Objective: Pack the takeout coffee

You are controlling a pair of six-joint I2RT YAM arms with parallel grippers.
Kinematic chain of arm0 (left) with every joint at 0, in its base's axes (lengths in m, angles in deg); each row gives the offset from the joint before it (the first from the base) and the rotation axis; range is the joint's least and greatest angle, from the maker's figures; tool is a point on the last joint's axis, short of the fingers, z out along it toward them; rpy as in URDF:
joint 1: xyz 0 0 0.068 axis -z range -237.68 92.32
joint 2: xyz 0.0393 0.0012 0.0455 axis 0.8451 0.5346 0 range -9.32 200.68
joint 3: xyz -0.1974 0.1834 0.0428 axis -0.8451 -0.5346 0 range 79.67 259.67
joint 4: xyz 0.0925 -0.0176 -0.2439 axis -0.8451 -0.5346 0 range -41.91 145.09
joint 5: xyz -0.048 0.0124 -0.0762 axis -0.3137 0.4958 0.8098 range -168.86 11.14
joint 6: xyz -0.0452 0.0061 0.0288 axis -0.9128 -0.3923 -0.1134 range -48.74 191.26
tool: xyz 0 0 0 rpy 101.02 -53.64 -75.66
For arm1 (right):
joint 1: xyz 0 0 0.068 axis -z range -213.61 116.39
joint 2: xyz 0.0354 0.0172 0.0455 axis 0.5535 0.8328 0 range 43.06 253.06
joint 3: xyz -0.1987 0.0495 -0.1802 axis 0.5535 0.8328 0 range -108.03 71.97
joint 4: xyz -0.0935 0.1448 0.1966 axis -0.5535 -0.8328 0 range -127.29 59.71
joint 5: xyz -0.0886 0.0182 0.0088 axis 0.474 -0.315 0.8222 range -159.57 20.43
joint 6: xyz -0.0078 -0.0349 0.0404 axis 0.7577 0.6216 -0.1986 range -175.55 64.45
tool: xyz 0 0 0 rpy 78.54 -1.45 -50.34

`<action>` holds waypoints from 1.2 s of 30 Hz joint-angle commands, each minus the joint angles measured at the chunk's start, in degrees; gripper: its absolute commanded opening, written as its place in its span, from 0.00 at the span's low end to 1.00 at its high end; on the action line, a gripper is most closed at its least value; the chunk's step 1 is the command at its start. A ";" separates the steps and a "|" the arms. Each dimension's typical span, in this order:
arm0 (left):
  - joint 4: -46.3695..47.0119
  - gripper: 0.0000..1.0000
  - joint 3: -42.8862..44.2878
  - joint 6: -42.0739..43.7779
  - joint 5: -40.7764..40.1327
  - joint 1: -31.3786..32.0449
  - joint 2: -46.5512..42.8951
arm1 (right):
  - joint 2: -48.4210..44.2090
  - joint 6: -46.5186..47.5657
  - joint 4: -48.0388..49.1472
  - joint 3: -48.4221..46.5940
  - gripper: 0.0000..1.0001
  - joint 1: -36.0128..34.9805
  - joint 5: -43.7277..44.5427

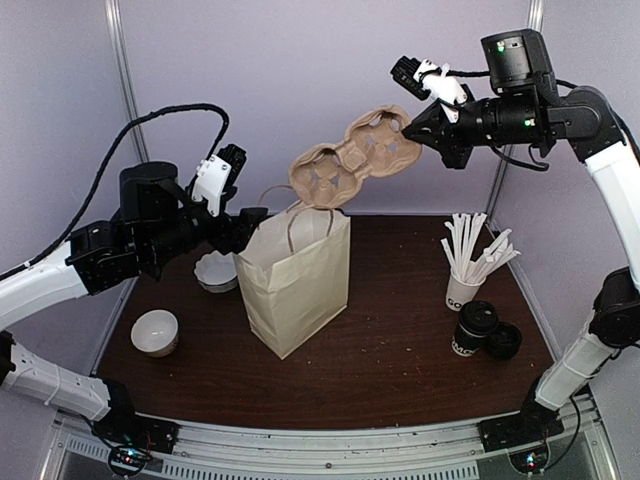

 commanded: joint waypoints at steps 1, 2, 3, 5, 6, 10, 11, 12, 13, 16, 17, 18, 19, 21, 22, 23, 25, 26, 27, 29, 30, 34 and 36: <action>0.05 0.74 -0.64 -0.42 0.13 -1.07 -0.88 | -3.46 -2.68 1.43 0.62 0.00 4.95 -0.78; 0.06 0.74 -0.74 -0.51 0.22 -1.16 -0.95 | -4.19 -3.49 2.11 1.61 0.00 6.28 -0.71; 0.13 0.74 -0.84 -0.53 0.34 -1.18 -1.17 | -4.96 -4.43 2.75 2.69 0.00 7.73 -0.70; 0.24 0.74 -1.02 -0.53 0.58 -1.18 -1.64 | -6.38 -5.71 3.79 5.50 0.00 10.40 -0.43; 0.12 0.74 -1.03 -0.53 0.56 -1.18 -1.97 | -7.43 -5.92 4.15 7.33 0.00 11.72 -0.32; -0.31 0.74 -1.01 -0.09 -0.47 -1.21 -3.79 | -12.31 -5.59 6.13 19.54 0.00 16.57 -2.55; -0.88 0.75 -0.59 0.17 -0.80 -1.18 -3.88 | -13.49 -5.53 6.06 22.61 0.00 17.29 -3.67; -1.89 0.75 0.35 0.39 -1.08 -1.17 -3.84 | -14.81 -5.39 5.97 25.75 0.00 17.89 -5.41; -3.20 0.75 1.54 0.45 -1.24 -1.24 -3.62 | -15.96 -4.65 5.23 28.41 0.00 18.18 -7.47; -6.56 0.75 4.77 1.10 -0.23 -1.22 -3.11 | -17.72 -1.38 1.59 35.87 0.00 18.26 -11.07; -6.93 0.75 5.07 1.63 -0.48 -1.18 -3.05 | -18.12 0.08 0.16 38.66 0.00 18.24 -12.73; -7.06 0.75 5.12 2.04 -1.10 -1.22 -2.96 | -18.40 1.27 -0.95 41.13 0.00 18.26 -14.25; -7.02 0.75 5.00 2.38 -1.59 -1.28 -2.91 | -18.48 2.09 -1.99 43.45 0.00 18.25 -15.84; -6.99 0.75 4.66 2.56 -2.05 -1.26 -2.93 | -18.09 3.29 -4.36 46.70 0.00 18.23 -19.68; -7.00 0.75 4.52 2.36 -2.02 -1.31 -3.06 | -17.67 3.74 -6.06 47.88 0.00 18.28 -21.49; -6.95 0.75 4.33 2.24 -2.01 -1.27 -3.17 | -17.10 4.33 -7.47 48.69 0.00 18.24 -23.42; -6.88 0.76 4.33 2.24 -2.23 -1.27 -3.40 | -15.87 5.59 -9.32 50.34 0.00 18.23 -26.82; -6.97 0.76 4.45 2.13 -2.34 -1.34 -3.44 | -15.33 5.84 -9.45 51.52 0.00 18.23 -28.07; -7.19 0.77 4.62 2.15 -2.25 -1.39 -3.29 | -14.91 6.01 -9.09 53.02 0.00 18.23 -29.35; -8.19 0.77 5.34 2.18 -2.28 -1.40 -2.78 | -14.00 5.43 -7.43 55.93 0.00 18.14 -32.19; -8.85 0.77 5.78 2.19 -2.16 -1.43 -2.41 | -13.36 4.75 -6.20 57.25 0.00 18.10 -33.36; -12.34 0.79 7.74 1.96 -1.46 -2.13 -0.77 | -9.93 2.33 -3.68 60.41 0.00 17.98 -36.24; -15.13 0.81 9.26 1.23 1.26 -3.98 0.47 | -8.88 1.15 -2.37 62.21 0.00 17.89 -36.32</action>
